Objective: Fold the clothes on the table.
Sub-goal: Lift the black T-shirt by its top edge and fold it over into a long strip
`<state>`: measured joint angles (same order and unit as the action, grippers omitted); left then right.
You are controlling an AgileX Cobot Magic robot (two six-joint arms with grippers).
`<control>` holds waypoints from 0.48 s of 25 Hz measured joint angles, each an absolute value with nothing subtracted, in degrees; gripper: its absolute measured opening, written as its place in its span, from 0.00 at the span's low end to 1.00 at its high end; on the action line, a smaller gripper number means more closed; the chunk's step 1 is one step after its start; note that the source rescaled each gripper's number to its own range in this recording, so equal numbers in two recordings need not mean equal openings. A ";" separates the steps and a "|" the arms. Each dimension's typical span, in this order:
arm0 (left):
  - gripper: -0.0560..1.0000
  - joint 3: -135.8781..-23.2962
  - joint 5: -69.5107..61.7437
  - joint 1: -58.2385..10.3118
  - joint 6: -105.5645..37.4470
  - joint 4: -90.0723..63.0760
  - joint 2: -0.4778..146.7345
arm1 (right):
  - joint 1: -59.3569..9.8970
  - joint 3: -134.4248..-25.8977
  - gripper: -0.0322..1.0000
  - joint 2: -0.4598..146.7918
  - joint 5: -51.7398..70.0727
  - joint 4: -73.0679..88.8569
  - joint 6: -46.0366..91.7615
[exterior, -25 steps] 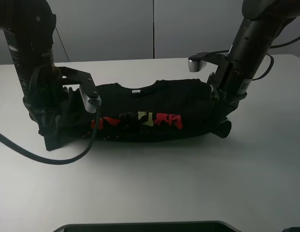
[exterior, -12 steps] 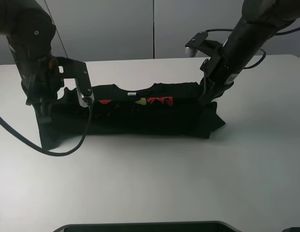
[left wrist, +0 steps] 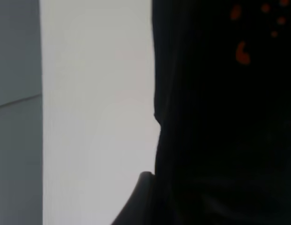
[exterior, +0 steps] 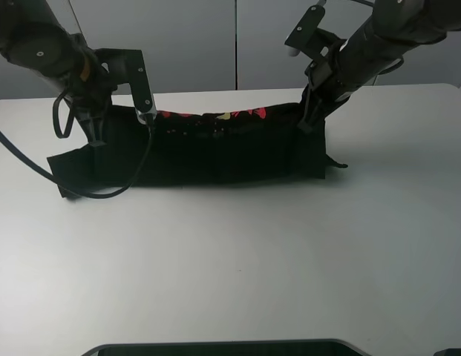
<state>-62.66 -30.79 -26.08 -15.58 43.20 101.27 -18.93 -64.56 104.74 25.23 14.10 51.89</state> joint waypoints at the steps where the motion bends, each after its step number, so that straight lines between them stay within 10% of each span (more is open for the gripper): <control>1: 0.05 -62.66 -30.43 -24.98 -15.43 43.51 101.27 | -18.93 -64.56 0.03 104.99 24.12 14.02 52.01; 12: 0.05 -62.66 -22.21 -19.50 -15.20 43.92 109.52 | -18.93 -64.56 0.03 113.70 11.31 12.62 52.32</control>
